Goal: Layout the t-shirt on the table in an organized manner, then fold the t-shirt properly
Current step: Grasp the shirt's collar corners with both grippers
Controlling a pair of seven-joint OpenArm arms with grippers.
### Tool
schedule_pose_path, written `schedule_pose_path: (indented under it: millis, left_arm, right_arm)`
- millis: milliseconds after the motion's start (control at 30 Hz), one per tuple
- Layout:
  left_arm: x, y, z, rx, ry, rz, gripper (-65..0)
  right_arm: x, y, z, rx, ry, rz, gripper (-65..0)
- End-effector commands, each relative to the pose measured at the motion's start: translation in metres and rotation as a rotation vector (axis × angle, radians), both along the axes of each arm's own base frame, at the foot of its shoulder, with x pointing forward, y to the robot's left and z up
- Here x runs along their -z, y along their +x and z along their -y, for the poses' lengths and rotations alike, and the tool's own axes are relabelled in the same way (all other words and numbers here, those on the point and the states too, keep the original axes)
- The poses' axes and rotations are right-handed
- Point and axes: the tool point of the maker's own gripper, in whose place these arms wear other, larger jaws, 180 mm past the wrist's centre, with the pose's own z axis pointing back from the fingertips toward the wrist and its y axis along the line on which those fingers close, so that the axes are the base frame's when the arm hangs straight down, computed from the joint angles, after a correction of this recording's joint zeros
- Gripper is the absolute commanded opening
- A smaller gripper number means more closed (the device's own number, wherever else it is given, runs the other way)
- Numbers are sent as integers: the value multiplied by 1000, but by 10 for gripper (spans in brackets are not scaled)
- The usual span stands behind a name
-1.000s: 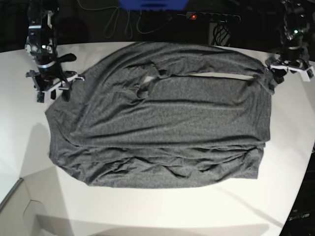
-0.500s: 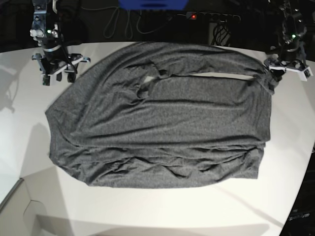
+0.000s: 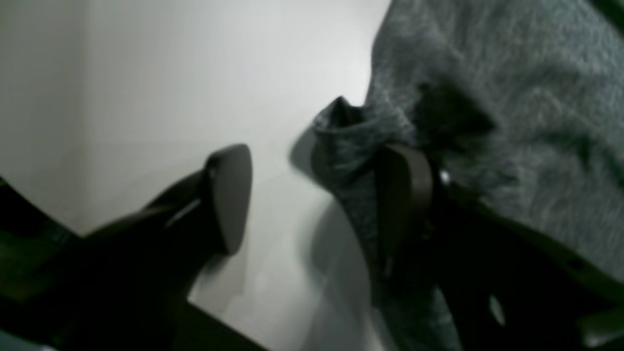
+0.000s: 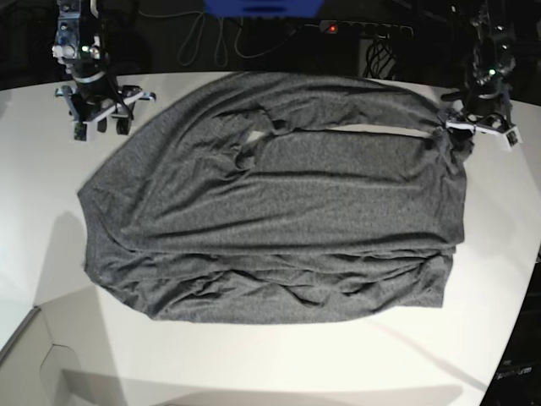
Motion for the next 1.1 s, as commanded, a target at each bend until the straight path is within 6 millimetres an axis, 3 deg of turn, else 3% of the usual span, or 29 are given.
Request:
schedule_pose_path:
  millis: [0, 133, 367, 467, 767, 833, 1067]
  left_arm:
    - [-2, 2, -4, 1, 7, -1, -263]
    - [0, 0, -5, -3, 1, -6, -367]
    - [1, -2, -3, -3, -4, -8, -537]
    - [2, -4, -4, -5, -4, -14, -650]
    - [6, -14, -3, -3, -6, -34, -650]
    - [8, -20, -2, -3, -5, -47, -650]
    - [-6, -17, 5, 12, -3, -8, -650]
  right_arm:
    - [-12, 5, 1, -8, -10, 44, -375]
    - [-17, 4, -7, -27, -4, 54, -375]
    - [-11, -2, -50, -148, 86, 39, -375]
    - [-10, -3, -56, -149, 102, 38, -375]
    - [-8, -3, -57, -146, 105, 34, -374]
    - [-3, -6, -66, -162, 121, 19, -374]
    - [15, -7, -75, -178, 143, -20, -375]
